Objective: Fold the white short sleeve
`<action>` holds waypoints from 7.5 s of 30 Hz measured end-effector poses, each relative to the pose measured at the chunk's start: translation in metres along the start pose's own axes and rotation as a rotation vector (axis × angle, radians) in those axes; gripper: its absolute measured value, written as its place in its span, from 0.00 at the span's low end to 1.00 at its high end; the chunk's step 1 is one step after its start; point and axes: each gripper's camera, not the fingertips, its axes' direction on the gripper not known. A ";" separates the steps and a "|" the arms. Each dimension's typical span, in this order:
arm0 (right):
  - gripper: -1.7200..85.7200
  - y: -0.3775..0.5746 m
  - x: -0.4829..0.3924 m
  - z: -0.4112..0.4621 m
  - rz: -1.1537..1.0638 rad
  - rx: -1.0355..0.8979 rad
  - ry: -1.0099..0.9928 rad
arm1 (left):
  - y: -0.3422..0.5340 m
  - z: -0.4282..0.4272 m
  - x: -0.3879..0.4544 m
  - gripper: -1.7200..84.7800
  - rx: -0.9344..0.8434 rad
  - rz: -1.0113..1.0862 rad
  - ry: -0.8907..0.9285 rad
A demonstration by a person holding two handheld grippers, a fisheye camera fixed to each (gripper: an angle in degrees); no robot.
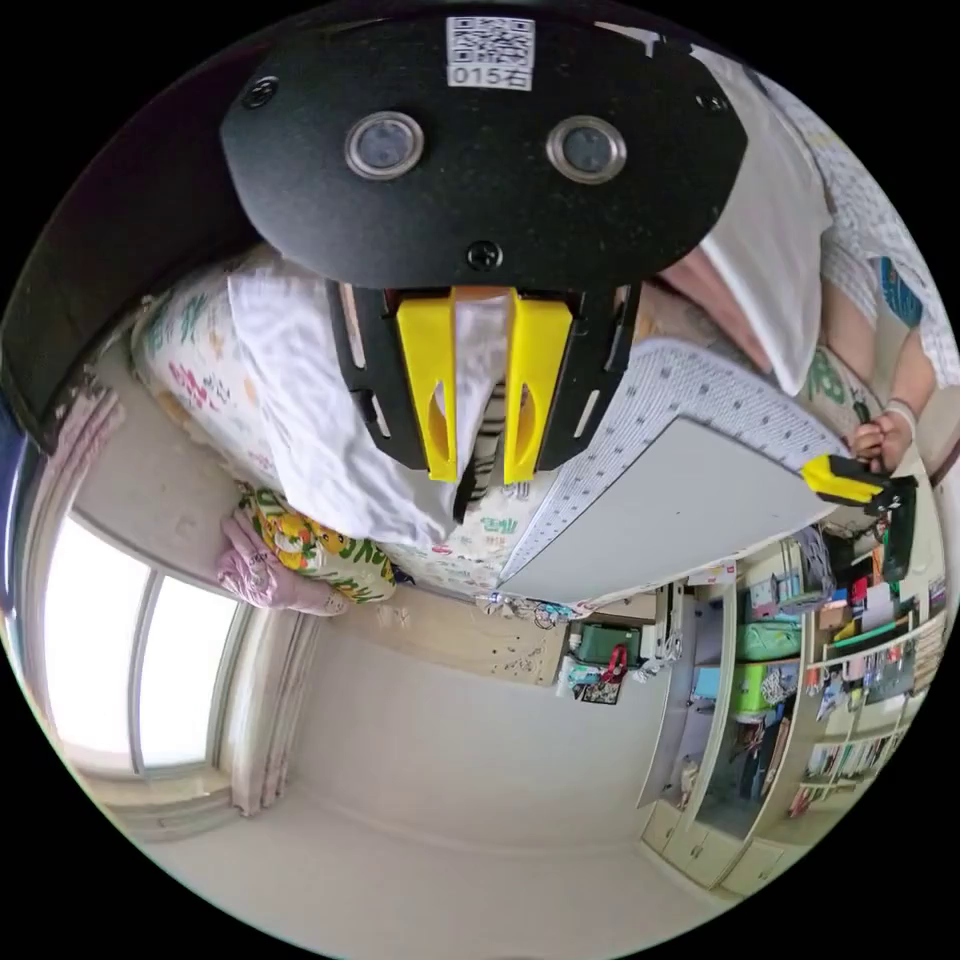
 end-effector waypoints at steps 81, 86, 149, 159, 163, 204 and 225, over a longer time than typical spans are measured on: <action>0.03 -0.082 0.343 -0.137 0.265 0.390 -1.026 | -0.104 -0.014 -0.268 0.02 0.544 -0.111 0.507; 0.02 -0.117 0.268 -0.091 0.232 0.345 -1.311 | -0.029 -0.142 -0.298 0.01 0.605 -0.141 0.356; 0.01 0.118 0.189 -0.103 0.538 0.805 -0.690 | 0.092 -0.353 -0.208 0.01 0.687 -0.300 -0.127; 0.02 -0.096 0.107 0.075 0.549 0.430 -0.436 | 0.177 -0.333 -0.295 0.03 0.578 -0.466 -0.369; 0.06 -0.158 0.077 0.218 0.461 -0.034 -0.338 | 0.218 -0.282 -0.365 0.08 0.420 -0.628 -0.409; 0.01 0.112 0.117 -0.009 0.047 0.288 -0.781 | 0.299 -0.236 -0.192 0.02 0.477 -0.131 -0.402; 0.01 0.152 0.081 -0.287 0.085 1.252 -0.602 | 0.363 -0.388 0.084 0.01 1.475 0.309 -0.326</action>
